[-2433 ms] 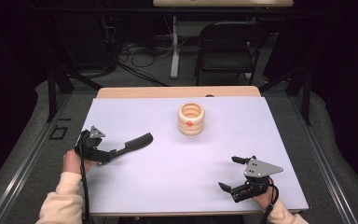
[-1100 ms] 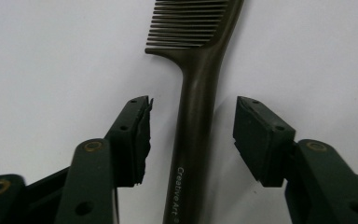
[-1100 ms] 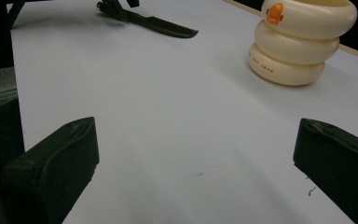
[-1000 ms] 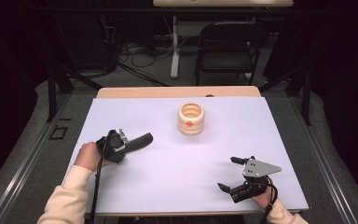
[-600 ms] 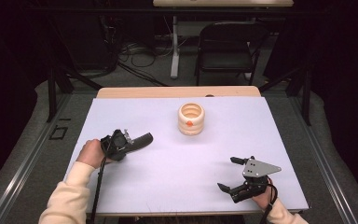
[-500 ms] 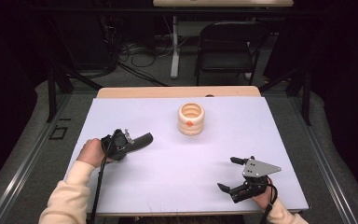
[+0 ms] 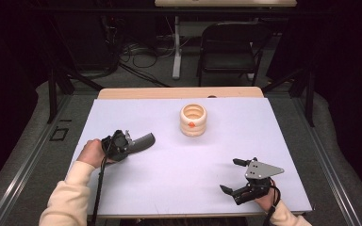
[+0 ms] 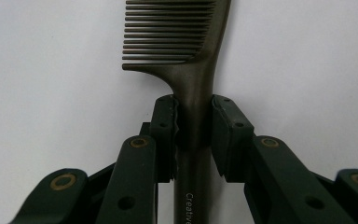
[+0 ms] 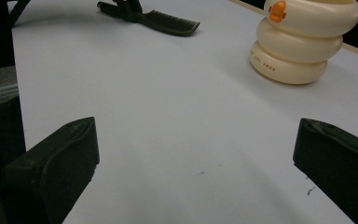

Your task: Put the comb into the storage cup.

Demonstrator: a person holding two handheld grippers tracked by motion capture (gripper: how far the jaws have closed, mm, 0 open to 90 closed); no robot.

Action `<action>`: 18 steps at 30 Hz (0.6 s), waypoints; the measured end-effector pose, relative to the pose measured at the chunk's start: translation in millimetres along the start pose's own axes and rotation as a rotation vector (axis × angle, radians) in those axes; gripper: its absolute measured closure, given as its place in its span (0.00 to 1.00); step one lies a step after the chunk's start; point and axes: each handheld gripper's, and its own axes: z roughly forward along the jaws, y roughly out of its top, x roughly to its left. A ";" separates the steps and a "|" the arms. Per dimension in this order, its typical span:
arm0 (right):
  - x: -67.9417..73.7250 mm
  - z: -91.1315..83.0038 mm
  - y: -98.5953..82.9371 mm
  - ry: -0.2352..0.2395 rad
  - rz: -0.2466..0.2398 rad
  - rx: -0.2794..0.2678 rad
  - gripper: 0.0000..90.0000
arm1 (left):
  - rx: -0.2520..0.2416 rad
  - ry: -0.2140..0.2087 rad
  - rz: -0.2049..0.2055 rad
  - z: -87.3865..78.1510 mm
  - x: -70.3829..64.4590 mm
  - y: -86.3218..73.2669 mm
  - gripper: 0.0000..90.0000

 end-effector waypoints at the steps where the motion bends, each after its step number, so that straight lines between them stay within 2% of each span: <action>1: 0.0 0.1 0.0 -0.001 0.001 -0.001 0.00 | -0.005 0.003 -0.009 -0.1 -0.2 -0.6 0.80; 7: -0.3 0.3 -0.1 -0.004 0.001 0.000 0.00 | -0.003 0.019 -0.025 -1.8 -1.1 -2.9 0.80; 11: -0.2 0.2 -0.1 -0.004 0.002 0.001 0.00 | -0.036 0.017 -0.055 -2.9 -0.2 -7.1 0.80; 18: -0.3 -0.2 -0.1 -0.005 -0.002 0.000 0.00 | -0.068 0.006 -0.080 -8.4 -1.0 -10.3 0.80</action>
